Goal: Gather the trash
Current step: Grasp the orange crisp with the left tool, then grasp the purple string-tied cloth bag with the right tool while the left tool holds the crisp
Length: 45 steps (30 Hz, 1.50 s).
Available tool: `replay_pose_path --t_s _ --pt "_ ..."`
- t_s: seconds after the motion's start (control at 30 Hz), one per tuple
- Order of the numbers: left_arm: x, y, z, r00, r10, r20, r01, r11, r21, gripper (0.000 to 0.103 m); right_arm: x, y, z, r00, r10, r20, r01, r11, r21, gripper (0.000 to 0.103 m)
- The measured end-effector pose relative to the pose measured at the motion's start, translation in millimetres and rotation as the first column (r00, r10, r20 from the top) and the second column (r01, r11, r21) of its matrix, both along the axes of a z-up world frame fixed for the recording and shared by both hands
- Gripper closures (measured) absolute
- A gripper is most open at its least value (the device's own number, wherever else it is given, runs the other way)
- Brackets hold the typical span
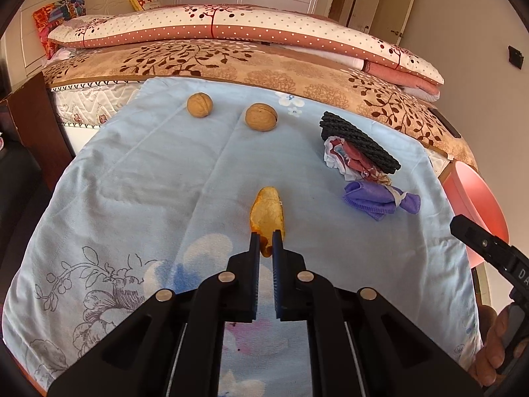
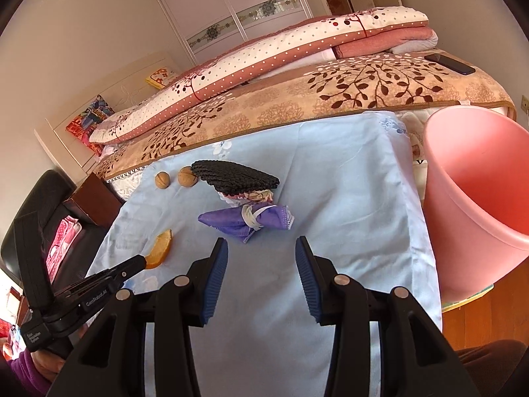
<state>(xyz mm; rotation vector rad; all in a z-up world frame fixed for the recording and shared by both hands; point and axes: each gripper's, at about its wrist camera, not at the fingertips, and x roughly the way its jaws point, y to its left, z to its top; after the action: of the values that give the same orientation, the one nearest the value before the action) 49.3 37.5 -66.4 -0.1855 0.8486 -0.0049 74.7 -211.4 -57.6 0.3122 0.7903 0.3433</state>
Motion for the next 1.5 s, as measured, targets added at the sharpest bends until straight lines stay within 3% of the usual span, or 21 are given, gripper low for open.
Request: replay_pose_path --t_s 0.33,0.43,0.9,1.13,1.2,1.33,1.5 --pt "0.9 25.7 -4.8 1.0 -0.007 -0.006 0.006 0.999 -0.044 0.096 59.3 17.2 -17.2 0.998 -0.029 -0.057 0.027 0.999 -0.03 0.053" --pt "2.5 29.9 -6.3 1.0 -0.013 -0.01 0.012 0.999 -0.053 0.096 65.4 19.3 -24.2 0.995 -0.014 -0.096 0.014 1.0 0.0 0.053" --pt "6.4 45.4 -8.8 1.0 -0.015 -0.018 0.013 0.995 -0.1 0.096 16.6 76.3 -15.0 0.967 0.225 -0.116 -0.225 0.974 0.016 0.053" --pt "5.9 50.4 -5.3 0.999 -0.04 -0.015 0.038 0.993 -0.114 0.096 7.8 75.0 7.6 0.978 0.202 -0.051 -0.205 0.978 -0.049 0.052" --pt "6.0 50.9 -4.3 0.998 -0.055 -0.018 0.053 0.992 -0.111 0.093 12.8 74.9 9.9 0.98 0.191 -0.048 -0.193 0.979 -0.062 0.052" --pt "2.5 53.7 0.2 0.997 -0.074 -0.008 0.073 0.99 -0.12 0.073 25.5 79.5 8.2 0.983 0.177 -0.047 -0.181 0.979 -0.094 0.052" --pt "4.8 53.4 0.9 0.995 -0.092 -0.025 0.088 0.988 -0.126 0.071 38.7 85.6 -0.4 0.983 0.175 -0.056 -0.181 0.973 -0.146 0.052"
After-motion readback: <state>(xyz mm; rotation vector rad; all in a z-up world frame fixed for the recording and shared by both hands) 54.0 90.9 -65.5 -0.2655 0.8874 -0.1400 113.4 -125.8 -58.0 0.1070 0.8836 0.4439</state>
